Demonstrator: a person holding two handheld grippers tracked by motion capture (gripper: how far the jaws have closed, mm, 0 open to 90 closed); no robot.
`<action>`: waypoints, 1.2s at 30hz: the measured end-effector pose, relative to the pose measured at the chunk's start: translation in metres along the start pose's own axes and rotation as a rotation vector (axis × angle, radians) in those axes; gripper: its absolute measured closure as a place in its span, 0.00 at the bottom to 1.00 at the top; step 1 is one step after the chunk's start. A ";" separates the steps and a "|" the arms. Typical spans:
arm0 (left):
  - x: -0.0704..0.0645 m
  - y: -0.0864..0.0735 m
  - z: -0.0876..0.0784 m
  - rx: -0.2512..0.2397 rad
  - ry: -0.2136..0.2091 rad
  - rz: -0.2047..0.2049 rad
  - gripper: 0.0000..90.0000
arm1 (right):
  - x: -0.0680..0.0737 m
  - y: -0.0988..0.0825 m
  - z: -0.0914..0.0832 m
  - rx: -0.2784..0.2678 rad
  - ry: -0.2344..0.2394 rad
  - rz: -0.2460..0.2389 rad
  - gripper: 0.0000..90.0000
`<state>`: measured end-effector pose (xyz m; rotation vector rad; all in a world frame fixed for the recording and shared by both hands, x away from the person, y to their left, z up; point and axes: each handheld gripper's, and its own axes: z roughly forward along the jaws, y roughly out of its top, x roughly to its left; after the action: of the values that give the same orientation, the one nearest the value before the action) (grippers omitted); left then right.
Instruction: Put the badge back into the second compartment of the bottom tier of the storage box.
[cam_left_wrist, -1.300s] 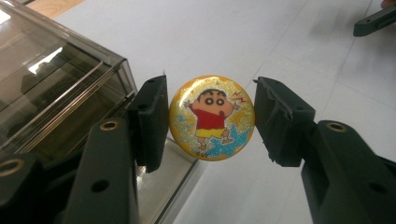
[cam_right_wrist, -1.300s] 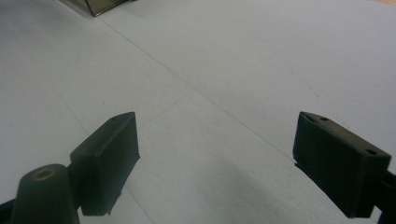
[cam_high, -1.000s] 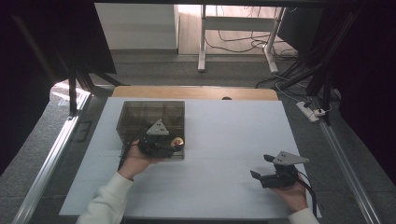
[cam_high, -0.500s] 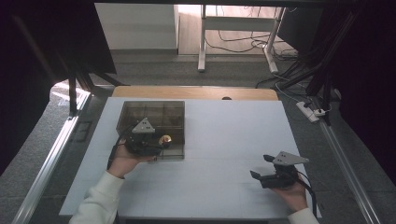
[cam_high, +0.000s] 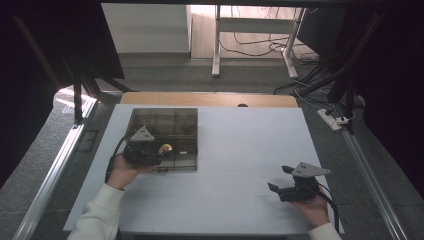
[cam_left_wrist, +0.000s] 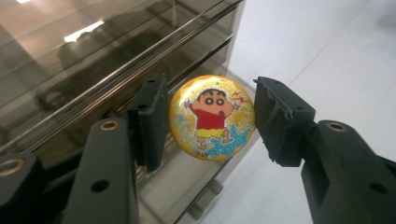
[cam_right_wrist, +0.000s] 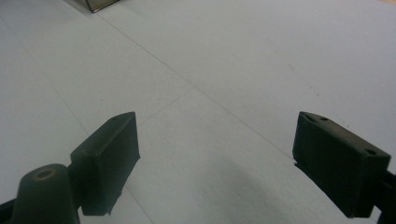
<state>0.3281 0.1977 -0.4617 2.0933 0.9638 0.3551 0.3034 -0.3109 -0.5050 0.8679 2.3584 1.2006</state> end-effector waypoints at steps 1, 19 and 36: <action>0.002 -0.002 0.001 0.006 0.002 -0.006 0.51 | 0.000 0.000 0.000 -0.001 0.002 0.001 0.16; 0.008 -0.012 0.018 0.071 0.011 -0.015 0.51 | 0.000 0.000 0.000 -0.002 -0.001 0.001 0.16; -0.005 -0.016 0.003 0.046 0.010 -0.001 0.35 | 0.000 0.000 0.000 -0.004 -0.001 0.002 0.16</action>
<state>0.3181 0.1988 -0.4757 2.1344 0.9873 0.3461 0.3031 -0.3108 -0.5050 0.8694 2.3540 1.2055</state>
